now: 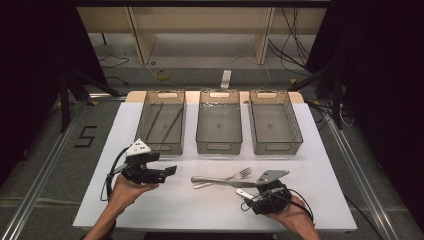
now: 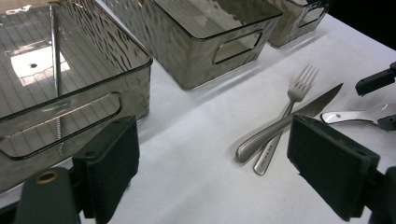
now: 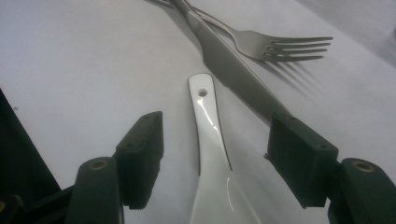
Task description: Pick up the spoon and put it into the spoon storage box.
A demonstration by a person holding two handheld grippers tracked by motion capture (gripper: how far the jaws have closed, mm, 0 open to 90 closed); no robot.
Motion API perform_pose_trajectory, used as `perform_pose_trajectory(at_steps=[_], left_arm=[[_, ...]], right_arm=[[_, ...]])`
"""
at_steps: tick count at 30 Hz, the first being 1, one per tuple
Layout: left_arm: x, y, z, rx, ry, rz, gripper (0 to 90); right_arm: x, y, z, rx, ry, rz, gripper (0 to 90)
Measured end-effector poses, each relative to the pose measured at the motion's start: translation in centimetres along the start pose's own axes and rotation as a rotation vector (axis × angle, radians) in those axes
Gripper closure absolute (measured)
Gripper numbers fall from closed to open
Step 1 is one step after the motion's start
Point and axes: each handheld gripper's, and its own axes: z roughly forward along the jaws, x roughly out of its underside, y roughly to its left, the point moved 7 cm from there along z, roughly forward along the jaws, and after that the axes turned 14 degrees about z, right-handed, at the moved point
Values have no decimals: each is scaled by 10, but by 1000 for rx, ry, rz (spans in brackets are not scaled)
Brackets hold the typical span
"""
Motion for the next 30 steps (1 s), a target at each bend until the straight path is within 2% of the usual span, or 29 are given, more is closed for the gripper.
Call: perform_pose_trajectory(at_steps=[4, 15, 19, 22, 25, 30], left_arm=[[2, -2, -1, -26, 9, 16, 162], [6, -7, -6, -24, 4, 36, 162], [4, -9, -8, -15, -18, 40, 162], [6, -10, -7, -12, -6, 48, 162], [6, -11, -6, -9, -1, 50, 162], [7, -11, -6, -9, 3, 58, 162]], right_arm=[[-1, -3, 1, 11, 35, -9, 407], [-3, -4, 8, 23, 137, -30, 515], [-3, -1, 11, 29, 168, -48, 561], [-5, 0, 13, 31, 179, -58, 617], [-5, 2, 14, 27, 199, -70, 642], [-5, 3, 18, 48, 230, -86, 674]])
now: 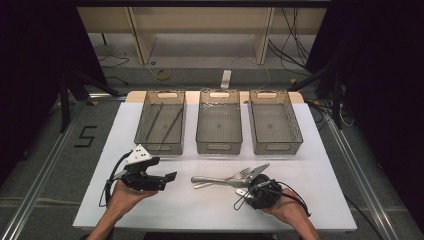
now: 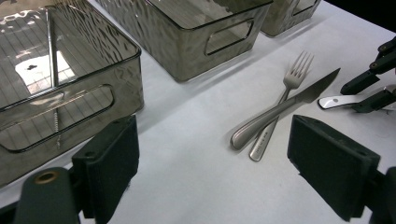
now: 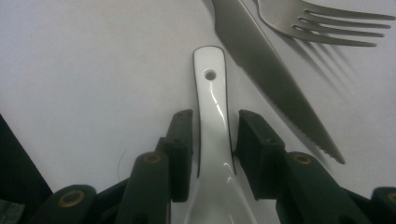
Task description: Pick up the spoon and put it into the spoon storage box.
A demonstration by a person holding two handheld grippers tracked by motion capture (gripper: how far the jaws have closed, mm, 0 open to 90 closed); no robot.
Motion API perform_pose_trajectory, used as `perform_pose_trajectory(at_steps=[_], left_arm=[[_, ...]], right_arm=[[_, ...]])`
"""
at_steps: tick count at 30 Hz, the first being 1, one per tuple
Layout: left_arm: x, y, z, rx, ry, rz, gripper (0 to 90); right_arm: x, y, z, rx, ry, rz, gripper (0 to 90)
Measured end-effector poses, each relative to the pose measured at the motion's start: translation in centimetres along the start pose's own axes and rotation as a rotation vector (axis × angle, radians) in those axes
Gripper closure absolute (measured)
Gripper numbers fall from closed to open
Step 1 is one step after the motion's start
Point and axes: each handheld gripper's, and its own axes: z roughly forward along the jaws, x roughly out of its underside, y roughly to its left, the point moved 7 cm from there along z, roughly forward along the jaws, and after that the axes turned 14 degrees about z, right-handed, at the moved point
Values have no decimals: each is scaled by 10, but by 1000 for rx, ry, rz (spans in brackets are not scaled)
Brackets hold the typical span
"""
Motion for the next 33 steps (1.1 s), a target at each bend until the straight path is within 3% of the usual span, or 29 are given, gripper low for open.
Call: perform_pose_trajectory(at_steps=[5, 16, 29, 33], left_arm=[[0, 0, 0, 0, 1, 3, 162], [1, 0, 1, -2, 11, 10, 163], [0, 0, 0, -5, 1, 11, 163], [-1, -1, -1, 3, -8, 3, 164]], right_arm=[[-1, 1, 0, 0, 6, -10, 733], [-3, 2, -1, 6, 21, -43, 759], [-5, 3, -15, -15, -19, -65, 762], [-8, 3, -22, -29, -56, -56, 762]])
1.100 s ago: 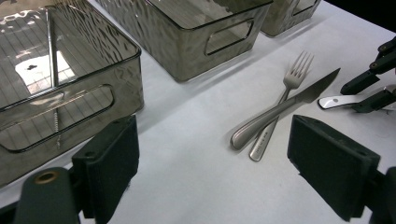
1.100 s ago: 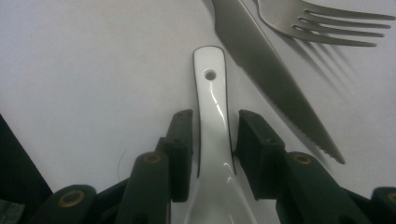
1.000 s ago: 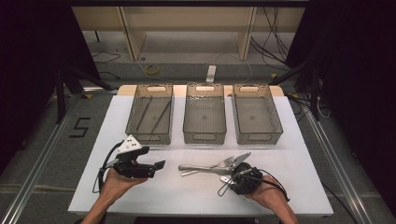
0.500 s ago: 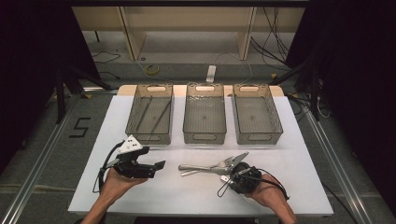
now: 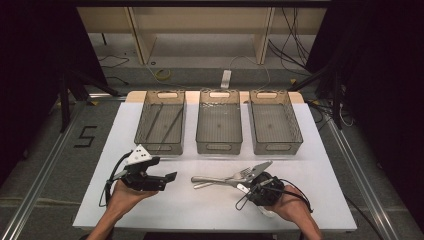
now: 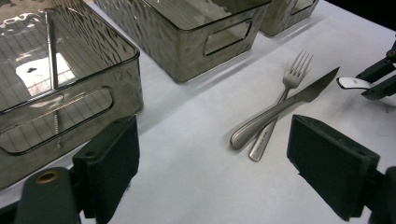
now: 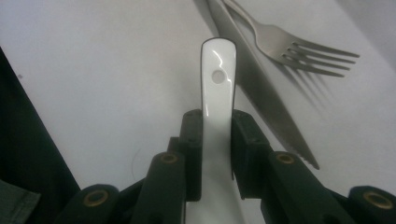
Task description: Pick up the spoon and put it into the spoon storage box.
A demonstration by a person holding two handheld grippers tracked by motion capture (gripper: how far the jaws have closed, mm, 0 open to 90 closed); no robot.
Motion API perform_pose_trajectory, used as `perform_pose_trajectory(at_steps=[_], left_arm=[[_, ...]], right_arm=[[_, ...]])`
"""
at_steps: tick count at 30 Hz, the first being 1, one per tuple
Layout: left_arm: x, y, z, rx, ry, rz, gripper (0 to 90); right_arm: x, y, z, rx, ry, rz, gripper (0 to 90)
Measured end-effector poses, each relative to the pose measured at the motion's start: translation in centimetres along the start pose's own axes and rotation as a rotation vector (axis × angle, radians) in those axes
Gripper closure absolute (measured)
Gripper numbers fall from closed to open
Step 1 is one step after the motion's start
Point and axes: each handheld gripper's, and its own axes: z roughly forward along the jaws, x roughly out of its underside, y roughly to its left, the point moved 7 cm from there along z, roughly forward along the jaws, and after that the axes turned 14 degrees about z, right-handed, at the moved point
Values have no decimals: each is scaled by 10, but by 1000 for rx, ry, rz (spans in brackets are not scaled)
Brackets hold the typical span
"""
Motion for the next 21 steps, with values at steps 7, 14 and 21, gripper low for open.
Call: perform_pose_trajectory(at_steps=[7, 14, 21], left_arm=[[-1, 1, -1, -13, -17, 1, 164], [-4, 1, -2, -10, -43, -2, 164], [-5, 1, -3, -12, -52, -7, 164]], right_arm=[[-6, -4, -9, -8, -46, 18, 762], [-19, -12, -19, -3, -101, 31, 762], [-40, -18, -26, -15, -160, 45, 762]])
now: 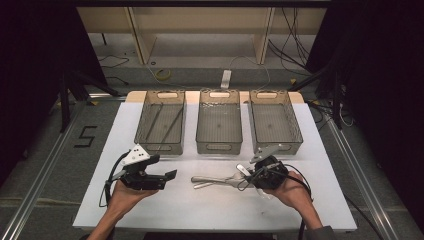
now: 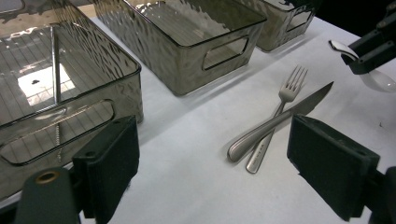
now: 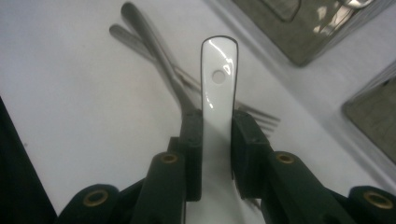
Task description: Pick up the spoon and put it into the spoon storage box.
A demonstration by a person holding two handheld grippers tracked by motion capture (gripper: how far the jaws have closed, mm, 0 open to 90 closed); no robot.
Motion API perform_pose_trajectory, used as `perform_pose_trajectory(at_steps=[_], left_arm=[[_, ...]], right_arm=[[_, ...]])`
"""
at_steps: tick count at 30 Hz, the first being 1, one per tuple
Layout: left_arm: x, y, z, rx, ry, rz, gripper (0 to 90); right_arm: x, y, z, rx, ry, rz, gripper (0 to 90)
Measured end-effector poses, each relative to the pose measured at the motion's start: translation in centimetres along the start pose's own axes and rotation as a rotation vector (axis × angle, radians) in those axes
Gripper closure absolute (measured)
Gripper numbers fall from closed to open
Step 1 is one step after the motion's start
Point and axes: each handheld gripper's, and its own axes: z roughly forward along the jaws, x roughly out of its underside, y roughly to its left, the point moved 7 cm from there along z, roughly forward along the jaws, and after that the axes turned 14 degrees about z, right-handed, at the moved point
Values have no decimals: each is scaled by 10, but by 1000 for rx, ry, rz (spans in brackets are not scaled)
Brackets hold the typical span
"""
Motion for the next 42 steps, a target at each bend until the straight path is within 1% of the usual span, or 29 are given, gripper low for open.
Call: perform_pose_trajectory(at_steps=[3, 8, 14, 16, 17, 22, 25, 28, 33, 35, 42], left_arm=[[-1, 0, -1, -4, -10, -4, 163], [-1, 1, -1, -5, -13, -5, 164], [-2, 1, -2, -9, -24, -5, 163], [-2, 1, -2, -10, -25, -4, 163], [-2, 1, -2, -10, -25, -4, 163], [-3, 0, -2, -7, -30, -3, 163], [-3, 1, -3, -6, -31, -3, 163], [-4, 1, -3, -10, -38, -5, 163], [-4, 0, -3, -13, -41, -3, 163], [-4, 0, -3, -13, -38, 1, 163], [-6, 0, -5, -17, -53, -2, 163]], right_arm=[[-9, -1, -3, -5, -30, 6, 762], [-23, -5, -8, -31, -85, 30, 763], [-43, -8, -13, -38, -132, 52, 762], [-50, -8, -13, -35, -145, 46, 762], [-54, -8, -13, -37, -154, 52, 762], [-75, -10, -9, -39, -195, 74, 762], [-87, -10, -4, -55, -225, 92, 762], [-97, -10, -1, -57, -237, 98, 763], [-117, -11, 1, -88, -279, 132, 763], [-125, -12, 2, -80, -286, 135, 762], [-148, -14, 9, -57, -313, 148, 762]])
